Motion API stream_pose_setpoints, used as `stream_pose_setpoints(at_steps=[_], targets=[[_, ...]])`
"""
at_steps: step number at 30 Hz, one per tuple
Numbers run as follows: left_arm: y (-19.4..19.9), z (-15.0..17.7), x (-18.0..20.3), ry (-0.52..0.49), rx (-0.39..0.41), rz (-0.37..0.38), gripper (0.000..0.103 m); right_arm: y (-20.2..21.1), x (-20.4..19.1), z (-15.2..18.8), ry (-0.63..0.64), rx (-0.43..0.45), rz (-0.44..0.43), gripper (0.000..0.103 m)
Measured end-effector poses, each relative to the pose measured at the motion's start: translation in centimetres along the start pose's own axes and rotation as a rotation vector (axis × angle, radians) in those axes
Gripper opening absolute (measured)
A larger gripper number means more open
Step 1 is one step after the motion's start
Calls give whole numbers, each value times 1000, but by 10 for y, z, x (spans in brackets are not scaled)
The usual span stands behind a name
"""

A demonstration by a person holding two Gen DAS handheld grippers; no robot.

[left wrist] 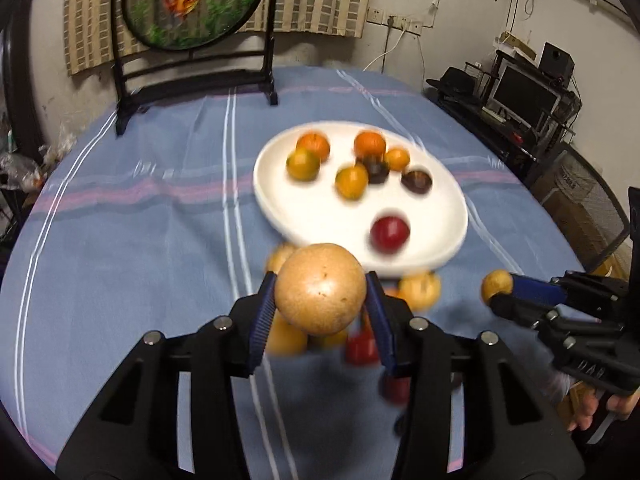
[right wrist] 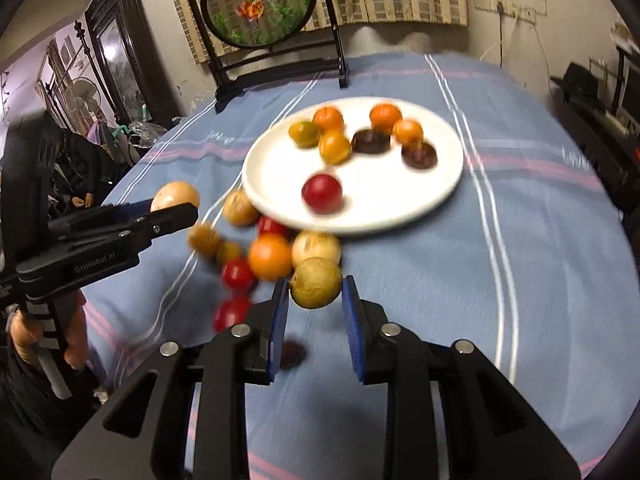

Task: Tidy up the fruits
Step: 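Lower both held fruits onto the white plate and open both tools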

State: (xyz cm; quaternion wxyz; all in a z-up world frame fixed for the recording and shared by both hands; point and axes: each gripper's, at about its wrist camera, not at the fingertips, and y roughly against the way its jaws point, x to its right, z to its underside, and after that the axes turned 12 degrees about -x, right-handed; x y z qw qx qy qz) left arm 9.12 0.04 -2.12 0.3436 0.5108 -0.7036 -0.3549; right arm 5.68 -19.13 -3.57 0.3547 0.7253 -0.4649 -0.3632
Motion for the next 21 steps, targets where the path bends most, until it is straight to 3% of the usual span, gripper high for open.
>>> stream_pose_setpoints(at_steps=[6,13,16,18,20,21], targets=[[-34,-81,-5,29,-46,-16,45,-29,17,-83,0,-11,65,28],[-82,-102,-22,89,-128,-12,45,-87,38,-150,-63,-69,57,28],[-89,-104,-26,89,-133,-23,45,-102,36,-163,-50,-73,63,28],[-90,-105,-29,93,-138,-11,45,-110,35,-168,-50,-91,60,36],[-90,-107,-32,98,-139,-3,46,-107,39,-171,-65,-80,68,37],[-88,-107,-33,99,-135,1,53,-105,40,-171,-68,-75,70,37]])
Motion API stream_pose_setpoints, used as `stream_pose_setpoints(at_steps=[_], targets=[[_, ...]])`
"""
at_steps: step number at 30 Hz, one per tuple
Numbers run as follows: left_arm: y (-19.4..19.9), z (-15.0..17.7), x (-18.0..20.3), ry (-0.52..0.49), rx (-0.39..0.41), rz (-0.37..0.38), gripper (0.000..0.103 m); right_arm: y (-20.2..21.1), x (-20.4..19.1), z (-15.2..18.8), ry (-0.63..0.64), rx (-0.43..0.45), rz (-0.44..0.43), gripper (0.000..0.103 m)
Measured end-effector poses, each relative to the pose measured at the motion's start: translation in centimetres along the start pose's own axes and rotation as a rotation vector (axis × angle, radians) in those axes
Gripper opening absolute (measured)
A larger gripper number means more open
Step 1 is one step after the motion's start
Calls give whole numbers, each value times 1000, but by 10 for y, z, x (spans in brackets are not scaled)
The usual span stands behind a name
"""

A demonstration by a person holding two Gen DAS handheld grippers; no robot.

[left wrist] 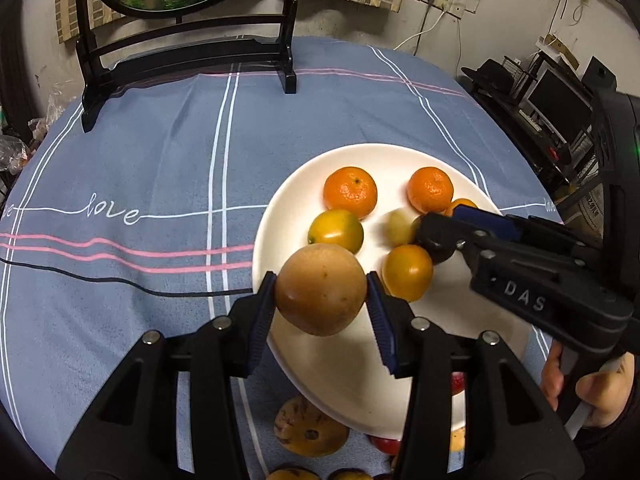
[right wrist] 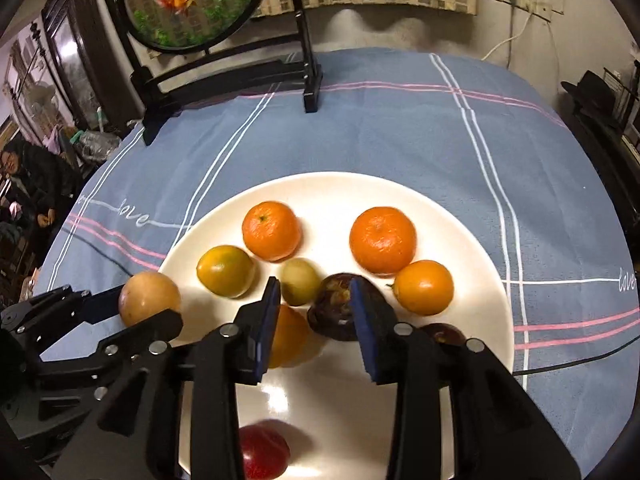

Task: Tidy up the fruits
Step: 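Lower both held fruits onto the white plate and open both tools, then grasp a dark plum with the right tool while the left tool grasps an oval tan fruit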

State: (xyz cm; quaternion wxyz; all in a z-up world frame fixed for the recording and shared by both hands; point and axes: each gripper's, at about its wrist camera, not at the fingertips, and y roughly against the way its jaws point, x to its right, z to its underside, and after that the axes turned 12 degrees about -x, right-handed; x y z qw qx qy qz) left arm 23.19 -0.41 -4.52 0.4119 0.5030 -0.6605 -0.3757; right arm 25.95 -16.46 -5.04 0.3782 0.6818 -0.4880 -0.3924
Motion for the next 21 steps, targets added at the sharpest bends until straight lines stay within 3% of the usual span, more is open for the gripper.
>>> stream_pose_setpoints(at_steps=[1,7,8,11,15,21], targets=[[7,1,-1,5,24,7,62,4,1,2,-3,3,1,37],[45,24,2,-4,93,40,63,33,-1,30,21,-3,7,38],[51,32,3,-12,102,33,65,40,-4,40,32,1,8,38],[65,64,7,-30,127,23,72,63,-9,79,52,27,-13,60],[74,117,12,-43,149,27,72,84,-17,140,84,57,-28,60],[76,183,15,-68,153,-24,77,92,-26,209,106,68,-49,60]])
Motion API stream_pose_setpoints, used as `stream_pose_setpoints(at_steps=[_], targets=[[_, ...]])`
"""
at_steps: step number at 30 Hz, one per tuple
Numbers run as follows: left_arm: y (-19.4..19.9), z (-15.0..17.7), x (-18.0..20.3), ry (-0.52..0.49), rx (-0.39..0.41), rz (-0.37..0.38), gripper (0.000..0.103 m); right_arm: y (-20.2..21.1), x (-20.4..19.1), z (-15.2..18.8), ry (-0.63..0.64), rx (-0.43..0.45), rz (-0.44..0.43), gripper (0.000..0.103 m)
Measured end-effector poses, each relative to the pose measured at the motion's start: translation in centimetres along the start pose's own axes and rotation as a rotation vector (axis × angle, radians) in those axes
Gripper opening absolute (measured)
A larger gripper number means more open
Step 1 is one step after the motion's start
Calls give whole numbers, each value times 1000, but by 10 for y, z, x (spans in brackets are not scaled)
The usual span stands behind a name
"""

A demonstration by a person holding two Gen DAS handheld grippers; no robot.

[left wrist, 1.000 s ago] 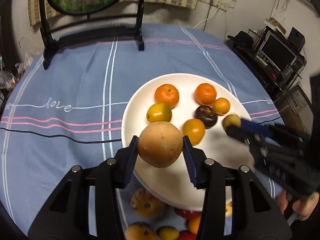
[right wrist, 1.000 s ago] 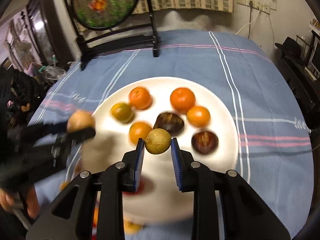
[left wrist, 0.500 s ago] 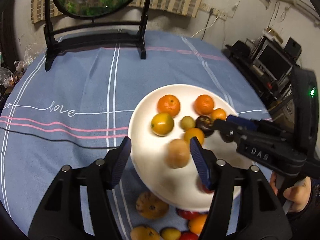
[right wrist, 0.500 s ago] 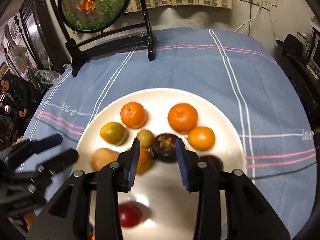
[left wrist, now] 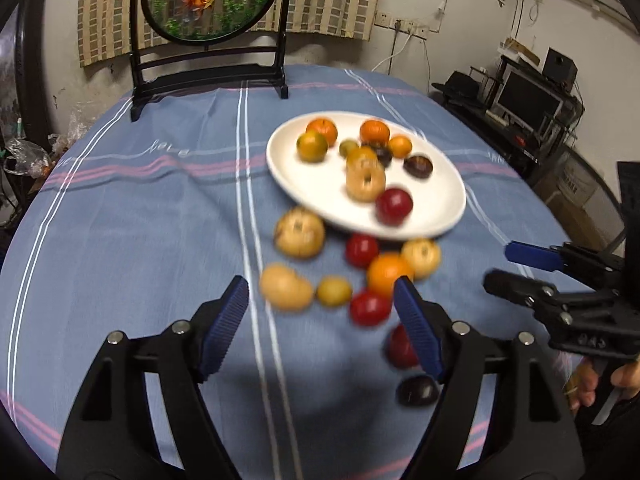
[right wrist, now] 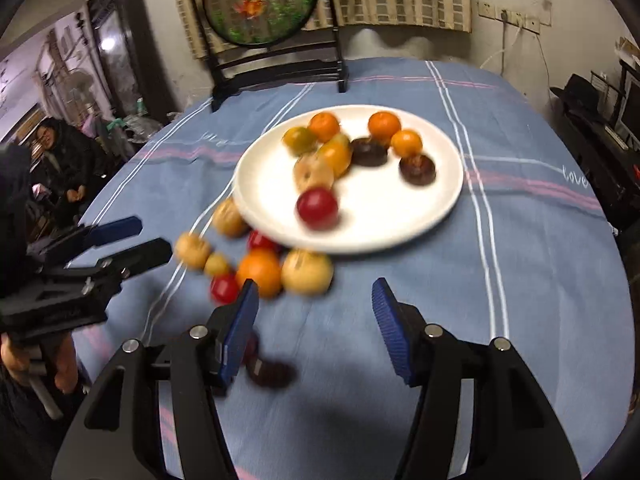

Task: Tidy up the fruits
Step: 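Grasp a dark plum with the right tool while the left tool grasps an oval tan fruit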

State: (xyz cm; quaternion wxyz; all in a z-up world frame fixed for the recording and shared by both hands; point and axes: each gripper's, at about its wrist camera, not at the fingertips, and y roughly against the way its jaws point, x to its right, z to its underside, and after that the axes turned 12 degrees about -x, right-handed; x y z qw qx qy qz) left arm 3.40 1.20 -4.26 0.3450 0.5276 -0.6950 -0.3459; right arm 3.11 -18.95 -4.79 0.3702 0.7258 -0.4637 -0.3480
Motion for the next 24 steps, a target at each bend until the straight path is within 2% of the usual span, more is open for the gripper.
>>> stream_pose_setpoints(at_steps=[4,14,17,19,21,24], targets=[[3,22,-4,13,-20,19,78,-3,-13,31,9,-41,-42,60],[18,40,-17,51,-12,16,79,-18,-26,43,23,-49,-14,59],[18,40,-21,61,-11,22,79,-24,-27,40,26,-54,-30,46],[18,39,-23,62,-9,25,79,-30,-27,37,28,-66,-38,44],[18,38,-24,62,-10,29,79,-39,-28,34,34,-82,-32,33],[13,34,-26,60,-16,8,79,-41,-25,31,23,-75,-39,30]])
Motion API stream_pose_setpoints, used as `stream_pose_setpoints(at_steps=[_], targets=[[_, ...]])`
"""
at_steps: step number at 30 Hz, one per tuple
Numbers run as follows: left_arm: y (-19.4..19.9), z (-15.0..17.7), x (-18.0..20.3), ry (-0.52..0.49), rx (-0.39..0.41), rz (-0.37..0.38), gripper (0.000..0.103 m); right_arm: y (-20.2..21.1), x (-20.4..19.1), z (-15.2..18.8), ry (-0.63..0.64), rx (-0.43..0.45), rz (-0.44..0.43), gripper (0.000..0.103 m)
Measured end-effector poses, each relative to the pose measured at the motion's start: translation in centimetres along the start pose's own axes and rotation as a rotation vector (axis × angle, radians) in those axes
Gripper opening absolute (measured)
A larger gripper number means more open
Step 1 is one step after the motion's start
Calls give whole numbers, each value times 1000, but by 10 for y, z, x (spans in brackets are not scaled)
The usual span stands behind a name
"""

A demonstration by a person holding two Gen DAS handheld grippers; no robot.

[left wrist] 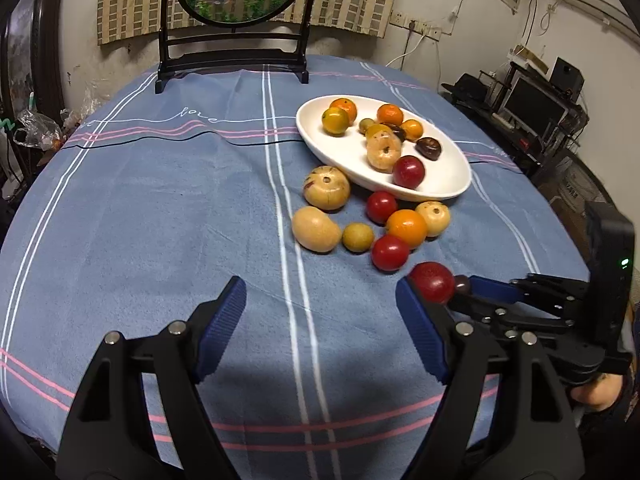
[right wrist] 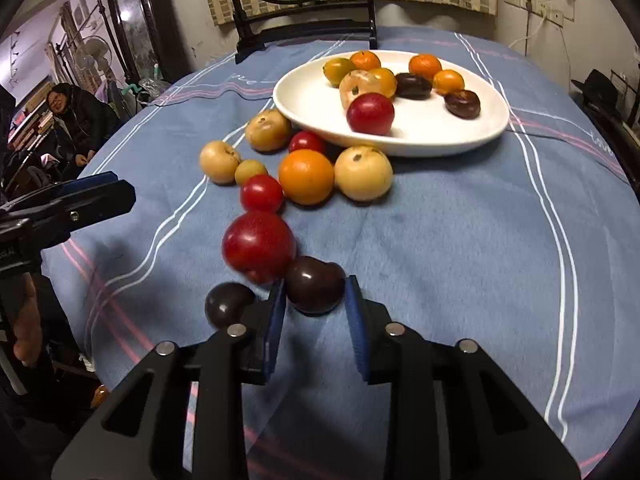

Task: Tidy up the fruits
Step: 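Grasp a dark plum with the right tool while the left tool grasps an oval tan fruit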

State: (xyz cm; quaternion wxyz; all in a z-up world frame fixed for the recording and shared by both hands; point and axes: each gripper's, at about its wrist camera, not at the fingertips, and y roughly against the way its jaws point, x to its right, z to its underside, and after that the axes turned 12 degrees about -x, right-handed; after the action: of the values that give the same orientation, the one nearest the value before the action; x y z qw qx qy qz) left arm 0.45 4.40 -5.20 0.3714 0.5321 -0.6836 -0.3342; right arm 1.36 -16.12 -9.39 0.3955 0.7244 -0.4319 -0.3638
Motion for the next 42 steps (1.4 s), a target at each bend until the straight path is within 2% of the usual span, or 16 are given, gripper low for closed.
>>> stream_pose_setpoints(at_steps=[8,11,13,15,17,18,19,22,26,42], targets=[[-43,-30,-6,-1,-40,-122,79,35,13,11,-57,64,-17,30],[-62,-41,-7,3,-72,-117,78,37,18,9,-68,63,-54,30],[-71,-47,-8,23,-88,-75,78,38,18,9,-70,66,-65,30],[-76,-50,-7,37,-83,-59,72,38,19,10,-75,66,-78,30],[-81,-53,-7,42,-86,-30,50,39,21,10,-85,68,-94,30],[-84,-53,-7,49,-97,7,47,39,21,11,-88,69,-97,30],[-86,-52,-5,50,-105,10,45,40,22,11,-93,69,-100,30],[-86,-48,3,18,-98,-28,40,41,22,9,-93,68,-101,30],[-85,-47,-4,55,-96,17,40,41,20,7,-90,76,-105,30],[-69,-42,-2,51,-59,24,39,44,11,-3,-69,90,-77,30]])
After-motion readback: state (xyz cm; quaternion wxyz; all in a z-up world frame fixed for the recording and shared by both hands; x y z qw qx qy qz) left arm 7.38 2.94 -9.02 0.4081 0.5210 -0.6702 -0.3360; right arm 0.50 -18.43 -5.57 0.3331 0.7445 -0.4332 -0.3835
